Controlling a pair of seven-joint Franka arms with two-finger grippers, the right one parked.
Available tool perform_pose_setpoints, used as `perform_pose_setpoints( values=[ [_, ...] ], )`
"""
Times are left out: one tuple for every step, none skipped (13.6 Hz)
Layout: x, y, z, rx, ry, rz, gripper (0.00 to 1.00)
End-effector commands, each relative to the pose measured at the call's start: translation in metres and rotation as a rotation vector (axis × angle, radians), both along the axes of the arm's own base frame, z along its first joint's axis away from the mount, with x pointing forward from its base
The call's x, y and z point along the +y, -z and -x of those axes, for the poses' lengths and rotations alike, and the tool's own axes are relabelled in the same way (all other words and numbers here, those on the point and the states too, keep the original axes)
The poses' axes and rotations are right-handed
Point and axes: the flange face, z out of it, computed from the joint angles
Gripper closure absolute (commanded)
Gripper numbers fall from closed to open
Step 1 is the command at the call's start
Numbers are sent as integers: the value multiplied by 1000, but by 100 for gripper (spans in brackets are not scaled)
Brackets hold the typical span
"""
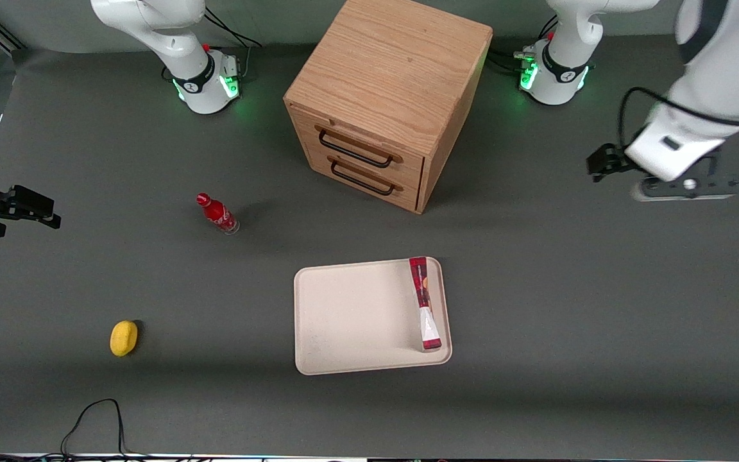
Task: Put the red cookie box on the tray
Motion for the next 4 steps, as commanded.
perform_pose_setpoints(
  values=[
    [43, -4, 0, 11, -30, 21, 0],
    [55, -6, -1, 14, -52, 21, 0],
    [56, -10, -2, 25, -55, 21, 0],
    [55, -12, -2, 34, -57, 21, 0]
  ],
)
